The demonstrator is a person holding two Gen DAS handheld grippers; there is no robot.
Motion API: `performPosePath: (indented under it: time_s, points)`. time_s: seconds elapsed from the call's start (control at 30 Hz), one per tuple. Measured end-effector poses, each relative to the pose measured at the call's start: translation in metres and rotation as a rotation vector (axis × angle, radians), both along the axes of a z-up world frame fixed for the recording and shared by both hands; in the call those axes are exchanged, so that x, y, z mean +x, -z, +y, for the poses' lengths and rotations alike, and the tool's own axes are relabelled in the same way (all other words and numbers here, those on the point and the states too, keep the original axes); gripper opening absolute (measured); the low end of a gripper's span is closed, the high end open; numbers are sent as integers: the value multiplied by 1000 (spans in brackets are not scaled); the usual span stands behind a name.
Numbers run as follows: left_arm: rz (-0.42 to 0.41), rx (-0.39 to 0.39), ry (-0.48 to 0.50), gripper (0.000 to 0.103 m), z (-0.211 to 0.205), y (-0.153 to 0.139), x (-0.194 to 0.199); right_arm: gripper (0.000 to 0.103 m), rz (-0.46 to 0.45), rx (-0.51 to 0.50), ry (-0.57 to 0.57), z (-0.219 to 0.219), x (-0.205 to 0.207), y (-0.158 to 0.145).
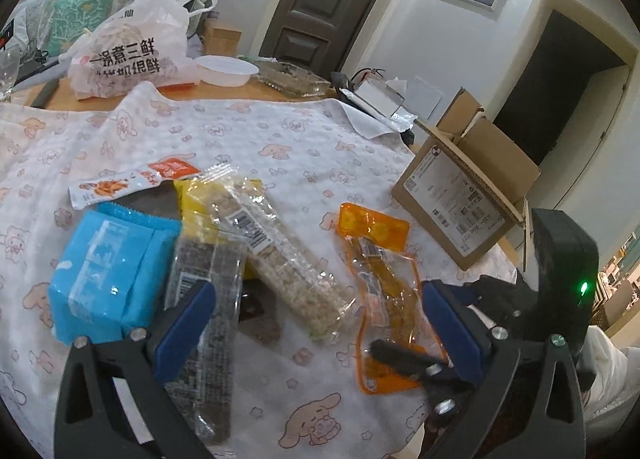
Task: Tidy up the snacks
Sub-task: 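Move the right gripper to the orange sausage pouch and grasp it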
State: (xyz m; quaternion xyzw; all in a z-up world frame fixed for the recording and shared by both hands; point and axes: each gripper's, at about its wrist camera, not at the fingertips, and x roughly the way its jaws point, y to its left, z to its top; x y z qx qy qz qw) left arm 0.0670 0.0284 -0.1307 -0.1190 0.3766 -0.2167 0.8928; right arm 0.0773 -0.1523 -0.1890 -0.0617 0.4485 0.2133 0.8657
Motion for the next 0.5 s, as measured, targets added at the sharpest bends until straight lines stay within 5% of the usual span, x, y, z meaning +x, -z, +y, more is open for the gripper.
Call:
performPosePath:
  time_s: [0.5]
  points:
    - [-7, 5, -8, 102, 0, 0, -5, 87, -118, -170, -5, -1, -14, 3]
